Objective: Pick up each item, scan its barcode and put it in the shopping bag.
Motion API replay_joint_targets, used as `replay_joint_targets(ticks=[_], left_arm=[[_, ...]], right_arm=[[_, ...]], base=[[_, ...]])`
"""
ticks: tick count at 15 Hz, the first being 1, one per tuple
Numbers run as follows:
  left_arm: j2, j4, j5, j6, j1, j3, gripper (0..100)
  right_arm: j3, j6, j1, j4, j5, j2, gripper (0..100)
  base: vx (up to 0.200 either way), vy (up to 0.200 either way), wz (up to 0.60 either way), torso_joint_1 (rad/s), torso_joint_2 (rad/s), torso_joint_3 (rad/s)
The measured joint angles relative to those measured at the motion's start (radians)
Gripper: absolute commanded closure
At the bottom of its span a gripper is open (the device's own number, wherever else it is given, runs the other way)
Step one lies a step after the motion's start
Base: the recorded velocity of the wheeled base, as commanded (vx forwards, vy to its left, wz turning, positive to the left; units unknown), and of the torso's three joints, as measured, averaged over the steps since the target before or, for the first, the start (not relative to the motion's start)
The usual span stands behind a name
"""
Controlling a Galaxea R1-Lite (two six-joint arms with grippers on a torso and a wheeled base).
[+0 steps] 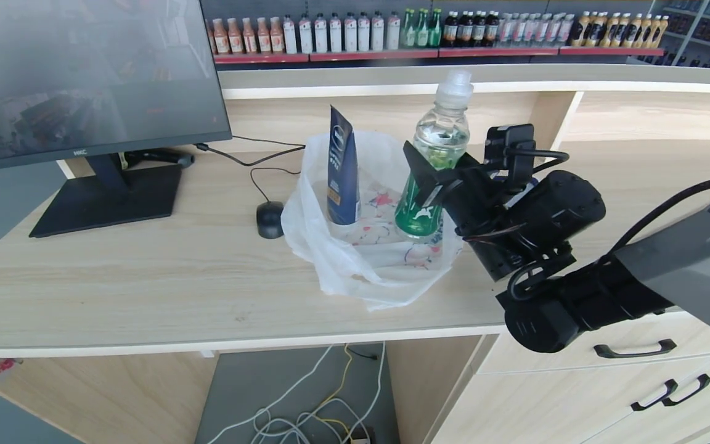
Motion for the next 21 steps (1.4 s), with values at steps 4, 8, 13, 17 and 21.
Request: replay_joint_targets(ticks=[4,8,13,17,21], left_arm=[[0.000,0.000,0.000,0.000,0.000,0.000,0],[0.000,0.000,0.000,0.000,0.000,0.000,0],[0.000,0.000,0.000,0.000,0.000,0.000,0],[0.000,0.000,0.000,0.000,0.000,0.000,0],[0.000,0.000,0.000,0.000,0.000,0.000,0]], right_arm=[[-0.021,-0.023,0.002,-0.001,0.006,0.044,100],[-0.033,-0.026,0.002,-0.005,0.013,0.067,100],[-0.040,-0.026,0.002,-0.003,0.013,0.082,100],[-0.045,-0.026,0.004,-0.001,0.013,0.088,100],[-0.044,-0.025,0.010,0.000,0.013,0.089,100]], base=[[0.000,0.000,0.00,0.000,0.00,0.000],[0.000,0.000,0.00,0.000,0.00,0.000],[0.000,0.000,0.00,0.000,0.00,0.000],[0.000,0.000,0.00,0.000,0.00,0.000],[0.000,0.000,0.00,0.000,0.00,0.000]])
